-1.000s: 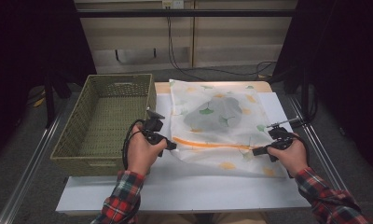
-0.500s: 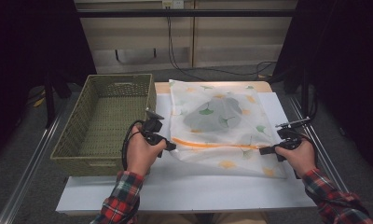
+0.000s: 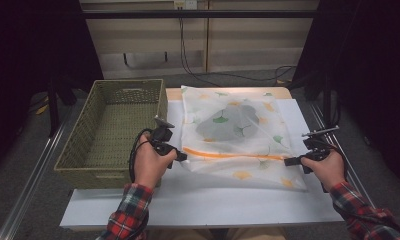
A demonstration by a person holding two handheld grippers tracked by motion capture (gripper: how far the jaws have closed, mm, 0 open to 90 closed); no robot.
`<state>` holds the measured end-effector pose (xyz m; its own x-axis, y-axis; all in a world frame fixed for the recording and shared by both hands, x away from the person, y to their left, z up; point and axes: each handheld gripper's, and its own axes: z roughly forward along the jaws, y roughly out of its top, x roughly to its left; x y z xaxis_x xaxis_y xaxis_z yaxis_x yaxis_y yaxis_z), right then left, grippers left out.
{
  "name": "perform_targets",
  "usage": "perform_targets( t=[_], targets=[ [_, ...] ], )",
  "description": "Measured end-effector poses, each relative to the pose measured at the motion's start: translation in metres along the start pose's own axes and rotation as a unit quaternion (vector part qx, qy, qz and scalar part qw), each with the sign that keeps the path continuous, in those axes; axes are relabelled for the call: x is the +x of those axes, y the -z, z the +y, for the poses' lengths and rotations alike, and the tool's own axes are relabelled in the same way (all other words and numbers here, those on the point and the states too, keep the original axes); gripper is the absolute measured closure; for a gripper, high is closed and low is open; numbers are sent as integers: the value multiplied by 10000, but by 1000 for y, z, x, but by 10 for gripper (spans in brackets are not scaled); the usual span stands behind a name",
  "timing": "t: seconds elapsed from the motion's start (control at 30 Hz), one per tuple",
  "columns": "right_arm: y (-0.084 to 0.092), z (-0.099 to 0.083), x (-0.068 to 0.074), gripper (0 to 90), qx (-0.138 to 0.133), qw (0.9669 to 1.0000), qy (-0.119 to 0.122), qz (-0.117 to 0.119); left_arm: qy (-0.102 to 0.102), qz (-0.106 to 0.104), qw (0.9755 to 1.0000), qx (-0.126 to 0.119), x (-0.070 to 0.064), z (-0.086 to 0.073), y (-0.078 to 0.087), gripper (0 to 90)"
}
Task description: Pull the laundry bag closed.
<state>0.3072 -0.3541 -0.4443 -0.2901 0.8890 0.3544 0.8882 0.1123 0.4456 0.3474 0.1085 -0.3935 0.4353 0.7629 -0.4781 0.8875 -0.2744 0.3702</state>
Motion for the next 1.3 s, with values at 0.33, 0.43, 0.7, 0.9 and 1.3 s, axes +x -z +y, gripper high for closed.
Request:
perform_targets(
  t=[0.33, 0.43, 0.7, 0.9, 1.3],
  targets=[
    [4, -5, -8, 900, -35, 10000, -53, 32, 86, -7, 9999, -69, -2, 3, -1, 891],
    [4, -5, -9, 900, -72, 9999, -81, 56, 40, -51, 10000, -15, 0, 3, -1, 891],
    [4, -4, -9, 900, -53, 9999, -101, 43, 0, -21, 10000, 4, 2, 3, -2, 891],
    [5, -4, -8, 900, -36, 9999, -104, -14, 25, -26, 10000, -4, 2, 3, -2, 891],
    [12, -9, -14, 900, -75, 9997, -180, -111, -12, 64, 10000, -35, 1, 2, -1, 891]
  ],
)
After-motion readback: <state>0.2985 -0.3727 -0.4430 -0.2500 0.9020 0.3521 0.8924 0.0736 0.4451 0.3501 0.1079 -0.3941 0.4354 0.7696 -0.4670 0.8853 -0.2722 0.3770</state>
